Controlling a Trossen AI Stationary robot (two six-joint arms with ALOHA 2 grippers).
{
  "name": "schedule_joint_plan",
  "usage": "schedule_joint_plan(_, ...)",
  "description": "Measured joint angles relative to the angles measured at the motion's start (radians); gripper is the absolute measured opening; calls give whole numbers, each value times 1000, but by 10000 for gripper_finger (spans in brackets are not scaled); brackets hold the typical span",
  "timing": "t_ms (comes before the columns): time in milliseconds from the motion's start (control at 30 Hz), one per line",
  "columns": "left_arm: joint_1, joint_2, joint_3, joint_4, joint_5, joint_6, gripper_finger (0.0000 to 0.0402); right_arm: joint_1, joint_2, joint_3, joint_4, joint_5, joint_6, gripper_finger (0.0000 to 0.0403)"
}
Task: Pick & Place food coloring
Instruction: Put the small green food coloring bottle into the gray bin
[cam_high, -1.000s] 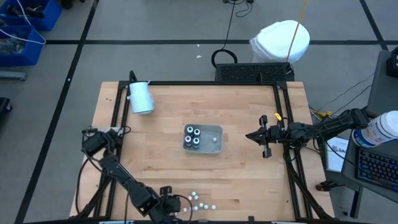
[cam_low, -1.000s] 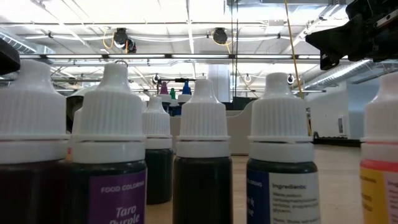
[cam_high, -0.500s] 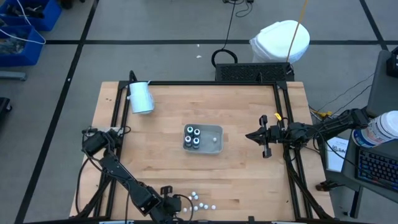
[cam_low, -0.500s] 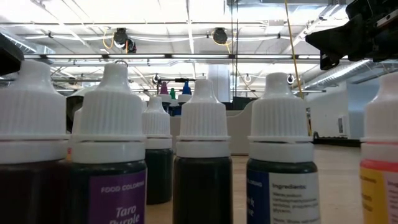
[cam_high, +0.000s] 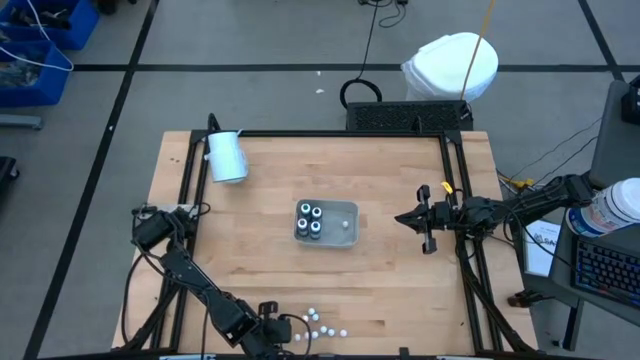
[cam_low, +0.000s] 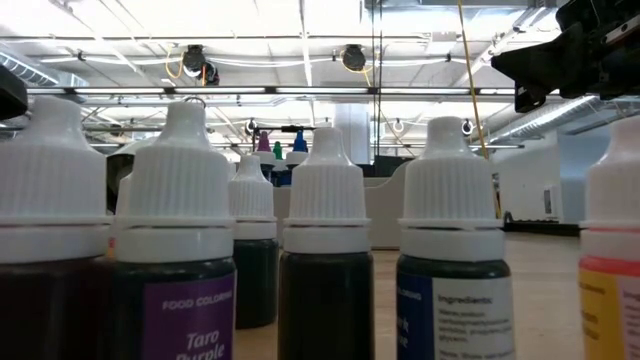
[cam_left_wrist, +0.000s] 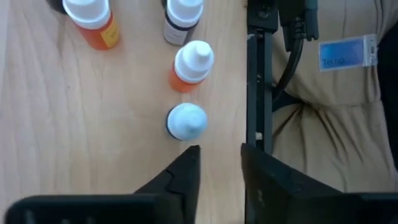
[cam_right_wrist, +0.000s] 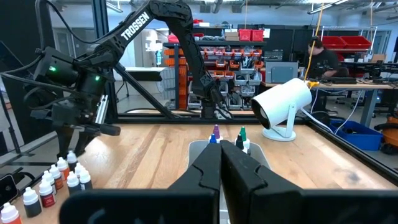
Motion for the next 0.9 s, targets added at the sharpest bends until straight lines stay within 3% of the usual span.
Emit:
schedule_joint_plan(300, 30, -19, 0, -89, 48, -42, 258, 0, 0, 0, 0, 0, 0, 0)
schedule_joint_plan(467, 65, -22, 0, -80, 84, -16, 305, 0, 0, 0, 0, 0, 0, 0)
schedule_joint_plan(633, 108, -22, 0, -77, 117, 22, 312, 0, 0, 0, 0, 0, 0, 0)
schedule_joint_plan(900, 138, -22, 0, -72, 153, 53, 277, 0, 0, 0, 0, 0, 0, 0)
